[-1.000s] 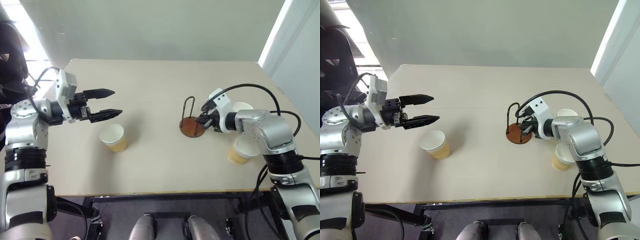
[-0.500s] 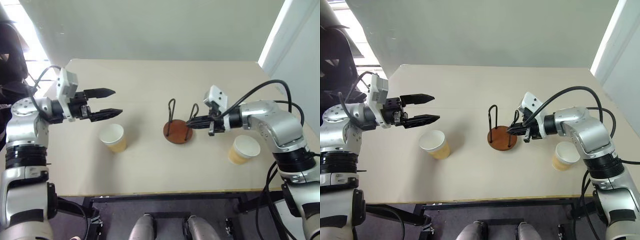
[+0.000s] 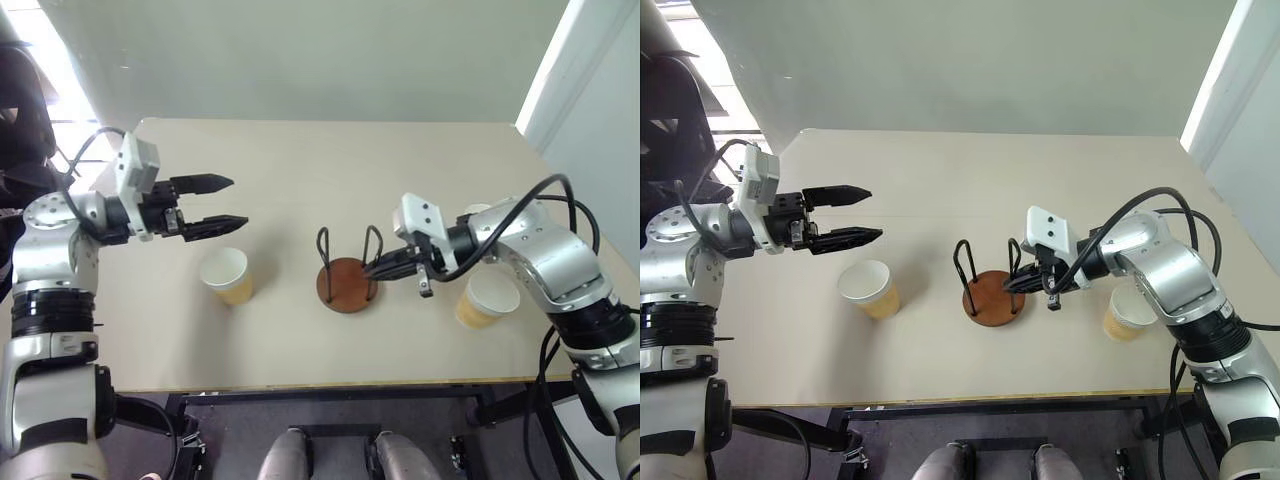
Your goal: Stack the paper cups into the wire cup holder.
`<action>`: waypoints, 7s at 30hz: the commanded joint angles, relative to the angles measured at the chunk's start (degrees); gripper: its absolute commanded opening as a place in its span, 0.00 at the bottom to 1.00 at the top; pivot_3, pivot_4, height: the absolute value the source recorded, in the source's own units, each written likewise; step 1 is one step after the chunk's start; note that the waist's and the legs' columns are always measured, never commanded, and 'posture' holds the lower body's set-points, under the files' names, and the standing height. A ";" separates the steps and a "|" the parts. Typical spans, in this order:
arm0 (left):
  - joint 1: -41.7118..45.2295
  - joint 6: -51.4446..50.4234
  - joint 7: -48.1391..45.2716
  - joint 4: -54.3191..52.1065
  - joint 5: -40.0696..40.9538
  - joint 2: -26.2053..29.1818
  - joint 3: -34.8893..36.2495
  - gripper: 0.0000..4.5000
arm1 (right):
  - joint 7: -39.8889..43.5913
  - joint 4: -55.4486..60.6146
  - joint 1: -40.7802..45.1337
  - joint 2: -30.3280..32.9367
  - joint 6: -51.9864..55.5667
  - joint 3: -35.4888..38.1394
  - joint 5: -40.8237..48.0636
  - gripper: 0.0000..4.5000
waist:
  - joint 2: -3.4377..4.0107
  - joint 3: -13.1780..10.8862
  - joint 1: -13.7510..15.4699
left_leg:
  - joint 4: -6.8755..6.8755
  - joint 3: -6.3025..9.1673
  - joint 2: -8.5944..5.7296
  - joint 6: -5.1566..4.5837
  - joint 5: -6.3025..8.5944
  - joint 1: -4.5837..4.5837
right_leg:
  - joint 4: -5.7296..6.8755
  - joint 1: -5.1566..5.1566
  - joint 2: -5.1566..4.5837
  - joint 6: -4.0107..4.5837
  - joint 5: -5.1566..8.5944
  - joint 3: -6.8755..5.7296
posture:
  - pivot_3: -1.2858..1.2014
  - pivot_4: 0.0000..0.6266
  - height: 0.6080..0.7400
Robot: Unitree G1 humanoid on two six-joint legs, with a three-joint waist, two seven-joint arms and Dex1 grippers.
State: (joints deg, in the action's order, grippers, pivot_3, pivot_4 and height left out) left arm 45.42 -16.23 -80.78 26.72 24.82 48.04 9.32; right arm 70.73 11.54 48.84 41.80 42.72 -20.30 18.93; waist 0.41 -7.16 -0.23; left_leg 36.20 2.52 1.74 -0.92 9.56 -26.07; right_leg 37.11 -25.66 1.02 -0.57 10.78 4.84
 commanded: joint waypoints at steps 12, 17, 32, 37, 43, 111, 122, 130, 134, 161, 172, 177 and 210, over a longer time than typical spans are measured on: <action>1.61 -0.25 0.23 -2.03 1.09 0.12 0.79 1.00 | 1.92 0.82 0.02 -0.67 -3.01 -1.82 -1.45 0.00 | -0.01 0.00 0.00 | 0.02 0.00 0.00 0.00 0.00 0.00 | 0.00 0.01 0.00 0.00 0.00 -0.01 | 0.52 0.24 1.00; 1.24 0.04 0.03 -1.81 1.10 0.24 0.96 1.00 | 2.31 0.08 0.08 -0.97 -3.81 -2.27 -2.19 0.00 | -0.01 0.00 0.00 | 0.02 0.01 0.00 0.00 0.00 0.00 | 0.01 0.01 0.00 0.00 0.00 -0.01 | 0.52 0.24 1.00; 0.98 -0.63 0.36 -2.95 1.28 0.26 0.94 1.00 | 3.53 -1.40 -0.65 -1.04 -4.59 -3.52 -4.11 0.00 | -0.01 0.01 0.00 | 0.02 0.01 0.00 0.00 0.00 0.01 | 0.01 0.02 0.00 0.01 0.00 -0.01 | 0.52 0.24 1.00; 1.06 -1.63 1.08 -4.12 1.47 0.16 0.85 1.00 | 3.79 -1.47 -0.59 -1.44 -4.84 -3.55 -4.71 0.12 | -0.01 0.01 -0.01 | 0.03 0.00 0.00 0.00 0.00 0.01 | 0.01 0.02 0.00 0.01 -0.01 -0.01 | 0.52 0.24 1.00; 1.10 -0.94 0.43 -2.71 1.35 0.48 1.07 1.00 | 4.04 -1.16 -0.59 -1.66 -4.02 -3.54 -4.57 0.56 | -0.01 0.01 -0.02 | 0.03 0.00 0.00 0.00 -0.01 0.02 | 0.03 0.02 0.00 0.01 -0.01 -0.01 | 0.52 0.24 1.00; 10.18 -2.04 -3.43 -2.12 -0.87 -3.84 -4.41 1.00 | -3.77 -61.47 19.77 9.06 -62.96 -7.60 -49.66 1.00 | 0.00 0.00 -0.28 | 0.00 0.07 0.00 -0.03 0.00 -0.01 | -0.06 0.08 -0.07 -0.44 -0.35 -0.03 | 0.52 0.24 1.00; 10.80 -2.82 -3.54 -1.95 -1.00 -3.37 -4.23 1.00 | -11.42 -72.78 24.02 6.30 -67.71 -10.87 -57.37 0.96 | 0.01 0.00 -0.32 | -0.01 0.08 0.00 -0.03 0.00 0.01 | -0.06 0.08 -0.08 -0.44 -0.38 -0.03 | 0.52 0.24 1.00; 9.62 2.21 -5.30 2.68 -1.72 -3.33 -3.62 1.00 | -10.27 -74.41 25.47 5.30 -68.88 -10.41 -57.92 0.38 | 0.01 -0.01 -0.32 | -0.04 0.07 0.00 0.00 0.03 0.00 | -0.08 0.08 -0.08 -0.42 -0.37 -0.03 | 0.52 0.24 1.00; 9.99 5.15 -6.41 5.66 -2.22 -3.49 -3.90 1.00 | -6.47 -71.24 24.88 6.26 -69.23 -9.17 -56.16 0.05 | 0.02 -0.01 -0.32 | -0.06 0.08 0.00 0.01 0.05 -0.01 | -0.09 0.07 -0.09 -0.39 -0.35 -0.04 | 0.52 0.24 1.00; 19.05 14.01 -11.72 22.94 -2.90 -7.06 -15.67 1.00 | 21.75 -6.63 25.79 11.66 -40.16 -0.80 -37.78 0.00 | 0.02 -0.02 0.01 | 0.06 0.08 0.00 -0.02 0.12 -0.11 | -0.16 0.09 -0.07 -0.11 -0.08 -0.09 | 0.52 0.24 1.00; 23.76 18.42 -11.72 31.19 -5.78 -8.90 -18.99 1.00 | 21.77 0.55 25.27 12.54 -34.54 -2.19 -32.81 0.00 | 0.02 -0.02 0.09 | 0.04 0.05 0.00 -0.01 0.12 -0.13 | -0.14 0.05 -0.06 -0.14 0.00 -0.09 | 0.52 0.24 1.00; 24.49 20.99 -11.72 34.41 -6.32 -9.27 -19.57 1.00 | 21.77 1.36 25.70 12.92 -33.62 -3.59 -32.56 0.00 | 0.02 -0.02 0.09 | 0.07 0.02 0.00 -0.01 0.12 -0.13 | -0.14 0.07 -0.06 -0.18 0.02 -0.09 | 0.52 0.24 1.00; 22.69 19.13 -11.72 25.10 12.73 -2.44 -36.61 1.00 | 21.77 -2.68 25.54 8.71 -38.93 -8.85 -22.11 0.00 | 0.02 -0.01 0.17 | 0.42 0.03 -0.02 -0.04 0.08 -0.27 | -0.05 0.04 -0.06 -0.29 0.02 -0.09 | 0.52 0.24 1.00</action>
State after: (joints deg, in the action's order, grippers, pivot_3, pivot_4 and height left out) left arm 66.45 2.15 -90.43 51.82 36.18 44.49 -27.76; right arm 92.26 7.27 74.30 50.27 3.50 -29.64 -3.32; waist 0.43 -7.18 -0.06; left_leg 36.61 2.54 1.73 -0.96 9.65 -26.34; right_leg 37.06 -25.63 0.97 -0.85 10.81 4.74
